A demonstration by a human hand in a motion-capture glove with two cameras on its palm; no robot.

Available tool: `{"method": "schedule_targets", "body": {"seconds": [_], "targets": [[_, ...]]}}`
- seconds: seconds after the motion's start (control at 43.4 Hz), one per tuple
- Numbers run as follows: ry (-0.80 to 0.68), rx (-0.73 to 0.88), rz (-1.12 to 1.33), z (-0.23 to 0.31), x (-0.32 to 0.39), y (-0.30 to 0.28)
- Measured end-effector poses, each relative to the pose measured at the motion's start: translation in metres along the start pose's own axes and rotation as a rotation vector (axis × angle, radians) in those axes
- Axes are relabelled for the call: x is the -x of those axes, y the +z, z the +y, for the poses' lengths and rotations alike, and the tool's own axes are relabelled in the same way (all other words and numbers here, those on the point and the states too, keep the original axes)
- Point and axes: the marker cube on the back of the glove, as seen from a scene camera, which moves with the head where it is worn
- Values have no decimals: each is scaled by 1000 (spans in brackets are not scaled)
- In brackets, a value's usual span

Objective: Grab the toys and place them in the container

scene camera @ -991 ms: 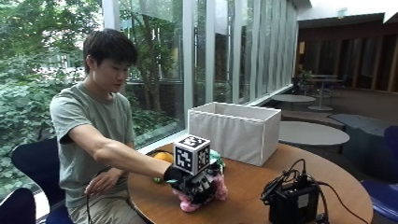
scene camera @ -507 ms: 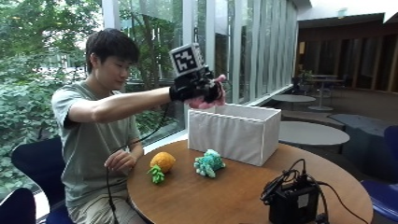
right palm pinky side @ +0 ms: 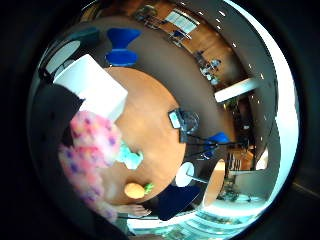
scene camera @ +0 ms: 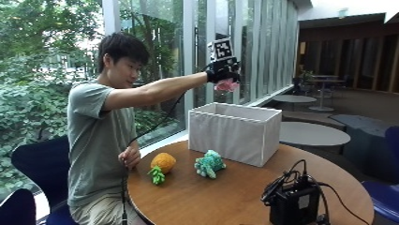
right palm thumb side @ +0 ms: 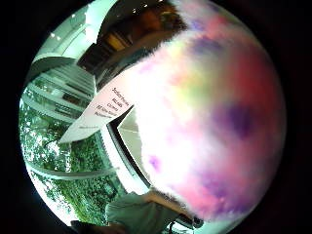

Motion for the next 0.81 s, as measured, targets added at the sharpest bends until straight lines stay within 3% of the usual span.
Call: {"method": "schedule_targets", "body": {"seconds": [0.069, 0.161, 0.231, 0.346, 0.53, 0.807], "targets": [[72, 15, -21, -22, 29, 11], [20, 38, -13, -42, 65, 33], [96, 73, -32, -58, 91, 51], [-42, 170, -23, -63, 114, 81], [-79, 430, 2, -61, 124, 113], [-32, 384, 14, -37, 60, 67]]}}
